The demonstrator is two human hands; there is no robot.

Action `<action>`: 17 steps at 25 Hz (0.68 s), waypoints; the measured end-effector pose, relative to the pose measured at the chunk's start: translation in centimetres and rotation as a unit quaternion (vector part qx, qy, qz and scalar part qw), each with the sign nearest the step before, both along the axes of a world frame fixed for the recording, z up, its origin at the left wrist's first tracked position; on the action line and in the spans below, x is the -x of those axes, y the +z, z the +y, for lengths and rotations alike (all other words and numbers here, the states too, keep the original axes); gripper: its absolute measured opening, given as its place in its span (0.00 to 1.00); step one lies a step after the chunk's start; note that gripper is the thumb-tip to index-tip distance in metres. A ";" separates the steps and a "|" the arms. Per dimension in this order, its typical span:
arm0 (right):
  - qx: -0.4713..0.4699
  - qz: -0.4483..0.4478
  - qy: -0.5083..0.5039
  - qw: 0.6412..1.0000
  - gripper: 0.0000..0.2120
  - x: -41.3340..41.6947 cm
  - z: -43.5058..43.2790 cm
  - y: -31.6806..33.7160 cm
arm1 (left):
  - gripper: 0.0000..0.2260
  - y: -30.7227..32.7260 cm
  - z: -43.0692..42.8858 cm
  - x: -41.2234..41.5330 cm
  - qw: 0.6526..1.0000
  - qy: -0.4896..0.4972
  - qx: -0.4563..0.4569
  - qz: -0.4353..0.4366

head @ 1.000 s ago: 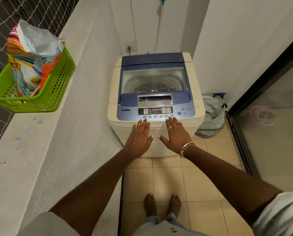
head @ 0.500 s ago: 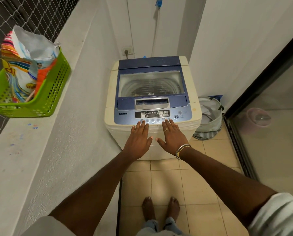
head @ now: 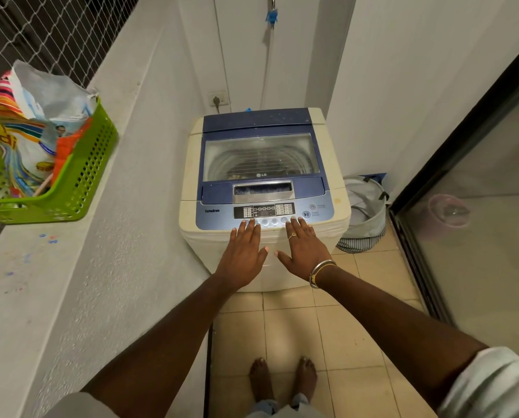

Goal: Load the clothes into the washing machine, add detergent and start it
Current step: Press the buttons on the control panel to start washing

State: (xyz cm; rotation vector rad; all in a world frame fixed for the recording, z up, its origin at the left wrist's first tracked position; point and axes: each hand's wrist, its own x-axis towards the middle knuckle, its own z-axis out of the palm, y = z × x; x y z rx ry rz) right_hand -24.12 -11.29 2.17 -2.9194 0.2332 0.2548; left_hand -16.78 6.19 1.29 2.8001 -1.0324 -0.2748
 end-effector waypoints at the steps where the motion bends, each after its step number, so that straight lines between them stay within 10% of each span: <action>1: 0.002 0.000 -0.001 1.000 0.39 0.1 -0.1 0.0 | 0.30 0.0 -0.1 0.0 1.000 -0.001 -0.002 0.000; 17: -0.003 0.001 -0.008 1.000 0.39 0.2 -0.3 -0.5 | 0.30 -0.1 -0.5 -0.1 1.000 -0.004 -0.004 -0.005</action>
